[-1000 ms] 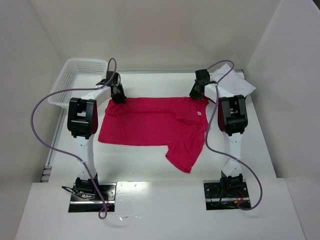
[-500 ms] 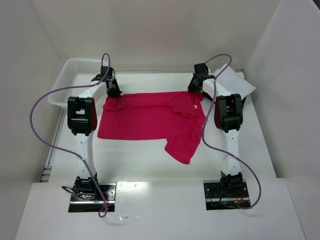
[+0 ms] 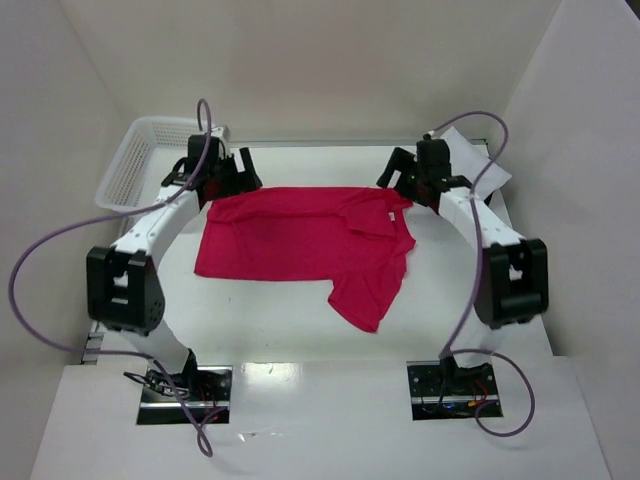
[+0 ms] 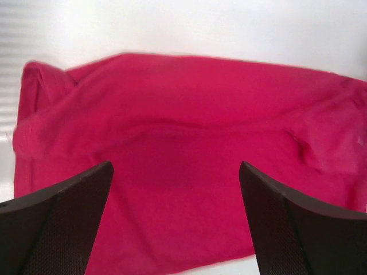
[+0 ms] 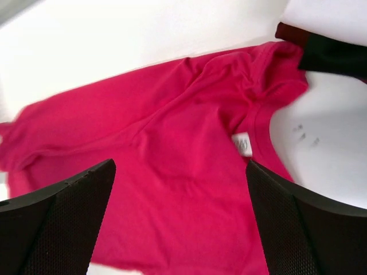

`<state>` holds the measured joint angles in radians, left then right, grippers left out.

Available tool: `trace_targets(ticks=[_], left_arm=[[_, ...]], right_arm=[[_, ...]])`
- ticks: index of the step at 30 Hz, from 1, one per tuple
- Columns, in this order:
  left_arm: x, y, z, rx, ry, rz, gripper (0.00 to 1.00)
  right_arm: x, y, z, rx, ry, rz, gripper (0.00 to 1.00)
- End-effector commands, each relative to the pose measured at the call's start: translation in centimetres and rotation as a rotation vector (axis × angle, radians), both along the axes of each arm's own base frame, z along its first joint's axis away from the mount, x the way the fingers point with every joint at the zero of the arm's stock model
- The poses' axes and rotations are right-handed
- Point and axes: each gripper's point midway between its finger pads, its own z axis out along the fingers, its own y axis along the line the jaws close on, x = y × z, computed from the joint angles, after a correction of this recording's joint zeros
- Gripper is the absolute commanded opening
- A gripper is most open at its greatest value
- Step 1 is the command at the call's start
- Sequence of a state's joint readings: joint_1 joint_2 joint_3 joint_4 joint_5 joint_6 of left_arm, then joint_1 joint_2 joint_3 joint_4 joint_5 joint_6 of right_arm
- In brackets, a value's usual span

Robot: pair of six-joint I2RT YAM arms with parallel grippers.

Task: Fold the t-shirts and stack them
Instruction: Fold the flattened tshirt in 1/3 of the way

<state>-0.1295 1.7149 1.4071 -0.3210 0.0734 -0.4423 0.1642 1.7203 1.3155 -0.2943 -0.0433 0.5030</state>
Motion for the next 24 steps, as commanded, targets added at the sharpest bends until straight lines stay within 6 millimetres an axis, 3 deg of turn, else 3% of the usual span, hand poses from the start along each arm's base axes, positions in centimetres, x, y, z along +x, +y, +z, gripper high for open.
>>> trace_targets(ticks=[1, 2, 4, 5, 6, 7, 8, 10, 11, 13, 16, 18, 20, 24], left_arm=[[-2.5, 1.0, -0.6, -0.033, 0.006, 0.082, 0.99], [-4.5, 1.4, -1.8, -0.037, 0.037, 0.105, 0.99], [-6.2, 2.0, -2.9, -0.06, 0.069, 0.18, 0.99], [-7.1, 2.3, -2.5, -0.071, 0.056, 0.208, 0.99], [-8.7, 2.7, -4.3, -0.066, 0.098, 0.232, 0.99], [-9.4, 3.2, -4.7, -0.072, 0.104, 0.28, 0.99], [-10.0, 3.5, -4.0, -0.093, 0.08, 0.3, 0.99], [-11.7, 4.8, -5.8, -0.124, 0.122, 0.372, 0.99], [-12.3, 5.3, -5.4, -0.136, 0.104, 0.404, 0.99], [-13.0, 5.9, -5.6, -0.167, 0.099, 0.447, 0.99], [-14.0, 7.2, -4.9, -0.196, 0.038, 0.52, 0.99], [-14.5, 8.2, -5.6, -0.19, 0.045, 0.573, 0.99], [-14.4, 9.3, -5.2, -0.188, 0.028, 0.609, 0.99], [-14.3, 10.2, -6.7, -0.197, 0.066, 0.633, 0.99]], right_arm=[[-2.3, -0.1, 3.2, 0.016, -0.101, 0.006, 1.0], [-4.0, -0.3, 3.3, 0.026, -0.093, -0.002, 1.0], [-5.9, 0.4, 3.3, 0.086, -0.079, -0.006, 1.0], [-7.6, 0.9, 3.2, 0.115, -0.091, 0.004, 1.0], [-8.6, 1.5, 3.0, 0.135, -0.088, 0.012, 1.0], [-9.7, 2.0, 2.7, 0.164, -0.074, 0.007, 1.0], [-11.4, 2.5, 0.6, 0.151, -0.034, 0.004, 1.0], [-13.3, 3.3, 0.4, 0.185, -0.023, -0.001, 1.0], [-14.9, 4.0, -1.3, 0.178, 0.013, 0.011, 1.0], [-16.9, 4.8, -1.9, 0.18, 0.038, 0.01, 1.0], [-20.4, 6.2, -4.8, 0.178, 0.137, 0.013, 1.0], [-22.1, 7.2, -6.0, 0.186, 0.187, 0.009, 0.96], [-23.7, 7.6, -6.9, 0.184, 0.214, -0.001, 0.95], [-26.1, 8.0, -7.5, 0.207, 0.262, -0.008, 0.91]])
